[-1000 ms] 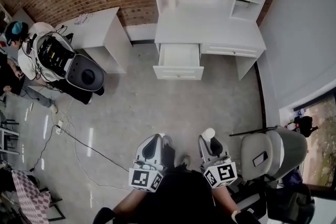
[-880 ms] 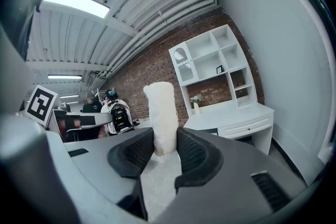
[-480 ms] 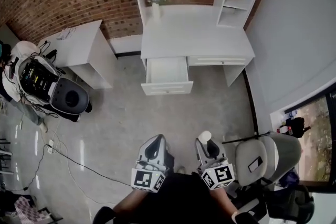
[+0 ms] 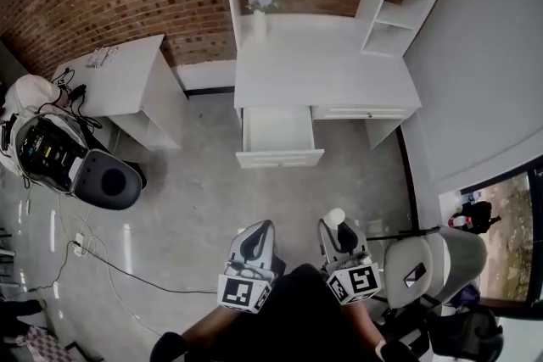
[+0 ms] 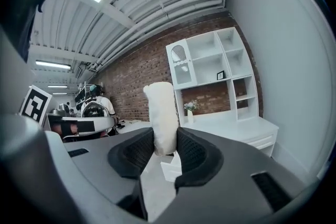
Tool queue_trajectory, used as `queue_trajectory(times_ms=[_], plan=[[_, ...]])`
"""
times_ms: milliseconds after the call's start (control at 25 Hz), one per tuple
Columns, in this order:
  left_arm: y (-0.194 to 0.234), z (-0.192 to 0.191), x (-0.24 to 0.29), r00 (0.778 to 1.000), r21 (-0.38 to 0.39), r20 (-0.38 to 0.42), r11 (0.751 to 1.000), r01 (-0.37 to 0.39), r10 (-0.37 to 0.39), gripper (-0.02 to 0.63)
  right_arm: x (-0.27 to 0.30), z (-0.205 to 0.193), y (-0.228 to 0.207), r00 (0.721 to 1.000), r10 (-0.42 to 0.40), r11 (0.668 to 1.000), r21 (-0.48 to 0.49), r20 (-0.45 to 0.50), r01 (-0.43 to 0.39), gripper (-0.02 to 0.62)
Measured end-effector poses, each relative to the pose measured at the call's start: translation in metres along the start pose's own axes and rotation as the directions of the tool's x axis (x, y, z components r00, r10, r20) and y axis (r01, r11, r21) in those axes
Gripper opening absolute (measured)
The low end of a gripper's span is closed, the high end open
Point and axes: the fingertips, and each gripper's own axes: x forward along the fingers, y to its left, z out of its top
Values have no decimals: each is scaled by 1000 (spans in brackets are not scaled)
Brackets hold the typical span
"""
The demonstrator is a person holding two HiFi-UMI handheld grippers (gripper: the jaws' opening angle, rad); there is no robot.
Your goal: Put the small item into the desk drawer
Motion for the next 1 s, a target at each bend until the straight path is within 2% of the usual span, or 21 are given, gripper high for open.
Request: queue_trajectory(times_ms=[280, 520, 840, 1000], plan=[[22, -10, 25, 999, -15, -31, 999, -40, 40, 25, 37, -4, -17, 999, 18, 1000, 23, -32, -17, 143], [44, -14, 55, 995, -10, -29, 996, -91, 91, 25, 82, -6, -35, 997, 70, 997, 28, -31, -69, 143], [91, 2, 126, 980, -15, -4, 980, -199, 199, 25, 173, 14, -68, 984, 175, 985, 9, -25, -174, 143], [102, 7, 174, 970, -16, 2, 970, -244, 244, 25, 211, 26, -98, 974, 225, 974, -3, -26, -225, 143]])
